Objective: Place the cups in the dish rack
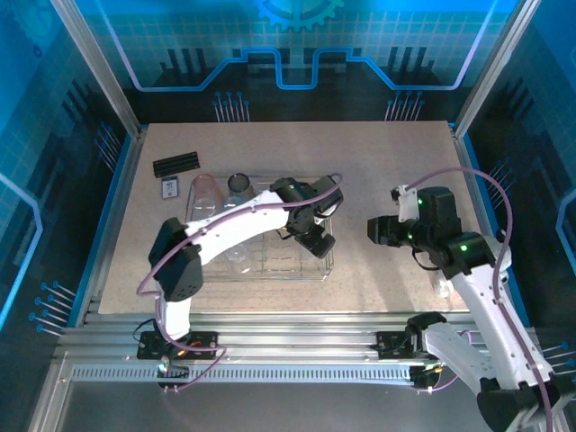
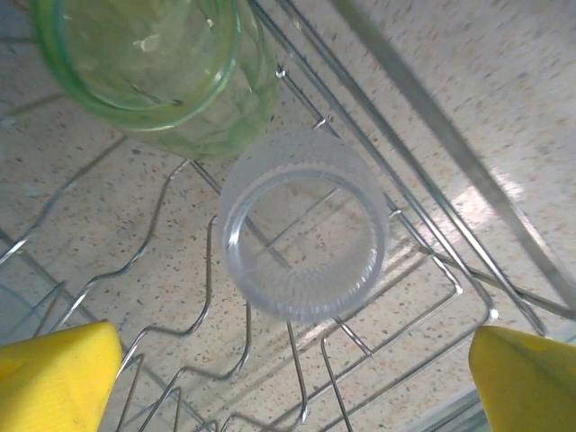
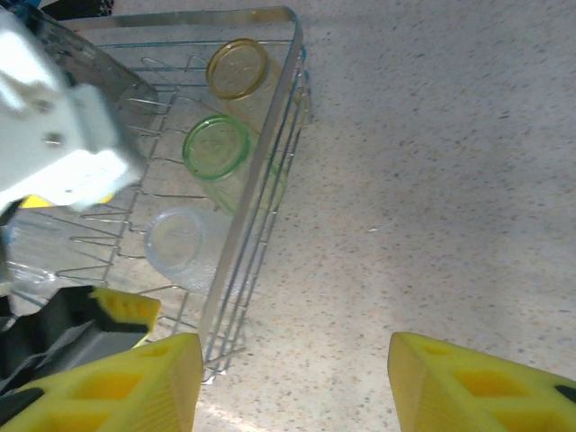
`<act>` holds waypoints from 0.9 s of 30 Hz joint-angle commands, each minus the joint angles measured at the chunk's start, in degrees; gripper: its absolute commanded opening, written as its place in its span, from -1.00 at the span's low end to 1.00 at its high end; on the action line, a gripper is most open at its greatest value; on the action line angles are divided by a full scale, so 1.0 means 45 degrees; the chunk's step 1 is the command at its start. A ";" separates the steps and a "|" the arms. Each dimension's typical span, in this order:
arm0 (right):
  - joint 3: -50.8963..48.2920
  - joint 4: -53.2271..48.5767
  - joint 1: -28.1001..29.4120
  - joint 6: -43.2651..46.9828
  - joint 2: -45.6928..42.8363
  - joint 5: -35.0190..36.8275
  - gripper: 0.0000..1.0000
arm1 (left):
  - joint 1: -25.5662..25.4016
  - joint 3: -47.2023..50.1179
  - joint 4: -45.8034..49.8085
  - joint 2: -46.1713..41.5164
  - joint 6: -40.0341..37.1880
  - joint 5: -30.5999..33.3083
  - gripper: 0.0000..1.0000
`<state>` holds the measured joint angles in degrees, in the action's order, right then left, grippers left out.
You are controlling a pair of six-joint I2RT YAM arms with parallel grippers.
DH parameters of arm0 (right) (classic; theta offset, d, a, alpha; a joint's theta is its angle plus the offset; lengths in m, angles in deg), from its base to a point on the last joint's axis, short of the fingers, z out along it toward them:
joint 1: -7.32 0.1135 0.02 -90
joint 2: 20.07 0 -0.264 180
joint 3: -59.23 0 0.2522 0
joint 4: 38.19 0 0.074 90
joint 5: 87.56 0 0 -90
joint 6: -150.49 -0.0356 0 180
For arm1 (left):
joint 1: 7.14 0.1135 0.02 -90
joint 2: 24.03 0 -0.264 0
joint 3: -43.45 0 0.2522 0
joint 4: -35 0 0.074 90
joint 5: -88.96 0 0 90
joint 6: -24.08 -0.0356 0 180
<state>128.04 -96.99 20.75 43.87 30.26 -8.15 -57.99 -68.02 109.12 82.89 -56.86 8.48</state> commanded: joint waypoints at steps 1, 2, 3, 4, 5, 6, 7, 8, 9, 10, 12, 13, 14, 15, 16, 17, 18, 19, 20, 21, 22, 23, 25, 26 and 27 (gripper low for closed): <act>0.0766 0.0011 0.0041 -0.0519 0.0823 -0.0960 0.09 | -0.0067 0.0393 -0.0546 -0.1493 0.0227 0.0761 0.98; 0.0911 -0.0038 0.0121 -0.0585 0.1130 -0.0986 0.08 | -0.0067 0.0586 -0.0755 -0.1812 0.0271 0.1042 0.98; 0.1068 -0.0083 0.0289 -0.0703 0.1471 -0.0923 0.05 | -0.0050 0.0865 -0.1024 -0.2205 0.0283 0.1340 0.98; 0.1264 -0.0159 0.0508 -0.0811 0.1821 -0.0709 0.04 | -0.0048 0.1193 -0.1340 -0.2619 0.0315 0.1785 0.99; 0.1418 -0.0249 0.0711 -0.0891 0.2189 -0.0497 0.03 | -0.0031 0.1504 -0.1599 -0.2977 0.0376 0.2112 0.98; 0.1641 -0.0372 0.0950 -0.1124 0.2621 -0.0117 0.01 | 0.0025 0.1853 -0.1922 -0.3386 0.0459 0.2411 0.98; 0.1873 -0.0537 0.1101 -0.1416 0.3079 0.0234 0.00 | 0.0108 0.2227 -0.2192 -0.3776 0.0618 0.2756 0.99; 0.2071 -0.0677 0.1193 -0.1580 0.3545 0.0357 0.00 | 0.0208 0.2540 -0.2389 -0.4119 0.0821 0.3064 0.98; 0.2310 -0.0766 0.1343 -0.1594 0.4040 0.0428 -0.01 | 0.0361 0.2838 -0.2618 -0.4538 0.1069 0.3392 0.99; 0.2535 -0.0838 0.1571 -0.1565 0.4476 0.0701 -0.02 | 0.0530 0.3243 -0.2822 -0.4951 0.1346 0.3647 0.99; 0.2966 -0.0965 0.2069 -0.1450 0.5277 0.1360 -0.01 | 0.0930 0.3980 -0.3129 -0.5760 0.1861 0.3964 0.98; 0.3216 -0.1057 0.2281 -0.1409 0.5675 0.1618 -0.01 | 0.1183 0.4347 -0.3276 -0.6180 0.2124 0.3992 0.99; 0.3397 -0.1107 0.2413 -0.1401 0.6055 0.1689 -0.02 | 0.1415 0.4649 -0.3365 -0.6551 0.2318 0.3965 0.99; 0.3616 -0.1166 0.2563 -0.1395 0.6460 0.1764 -0.02 | 0.1672 0.4975 -0.3456 -0.6961 0.2515 0.3932 0.99; 0.3831 -0.1218 0.2717 -0.1385 0.6850 0.1855 -0.05 | 0.1929 0.5303 -0.3541 -0.7344 0.2702 0.3877 0.99; 0.3994 -0.1253 0.2878 -0.1375 0.7183 0.1962 -0.06 | 0.2125 0.5567 -0.3596 -0.7651 0.2812 0.3862 0.99; 0.4188 -0.1290 0.3070 -0.1365 0.7540 0.2117 -0.08 | 0.2349 0.5853 -0.3610 -0.7977 0.2977 0.3861 0.99; 0.4374 -0.1310 0.3289 -0.1355 0.7904 0.2249 -0.11 | 0.2564 0.6094 -0.3594 -0.8270 0.3149 0.3866 0.99; 0.4515 -0.1336 0.3434 -0.1355 0.8143 0.2326 -0.13 | 0.2731 0.6313 -0.3613 -0.8486 0.3271 0.3802 0.99; 0.4633 -0.1359 0.3580 -0.1355 0.8442 0.2422 -0.14 | 0.2930 0.6544 -0.3642 -0.8772 0.3378 0.3700 0.99; 0.4725 -0.1330 0.3698 -0.1346 0.8697 0.2533 -0.16 | 0.3077 0.6746 -0.3657 -0.9002 0.3452 0.3629 0.99; 0.4769 -0.1288 0.3767 -0.1356 0.8879 0.2595 -0.17 | 0.3177 0.6912 -0.3681 -0.9189 0.3510 0.3562 0.99; 0.4794 -0.1101 0.3879 -0.1432 0.9206 0.2683 -0.24 | 0.3334 0.7221 -0.3686 -0.9570 0.3648 0.3549 0.99; 0.4806 -0.1052 0.3912 -0.1510 0.9344 0.2723 -0.28 | 0.3387 0.7320 -0.3705 -0.9697 0.3696 0.3532 0.99; 0.4834 -0.1001 0.3961 -0.1593 0.9497 0.2840 -0.30 | 0.3435 0.7412 -0.3706 -0.9851 0.3717 0.3554 0.99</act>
<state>148.02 -100.79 37.95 37.73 71.61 2.36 -43.19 -36.06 93.73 40.48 -42.20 24.23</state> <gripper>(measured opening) 0.355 0.993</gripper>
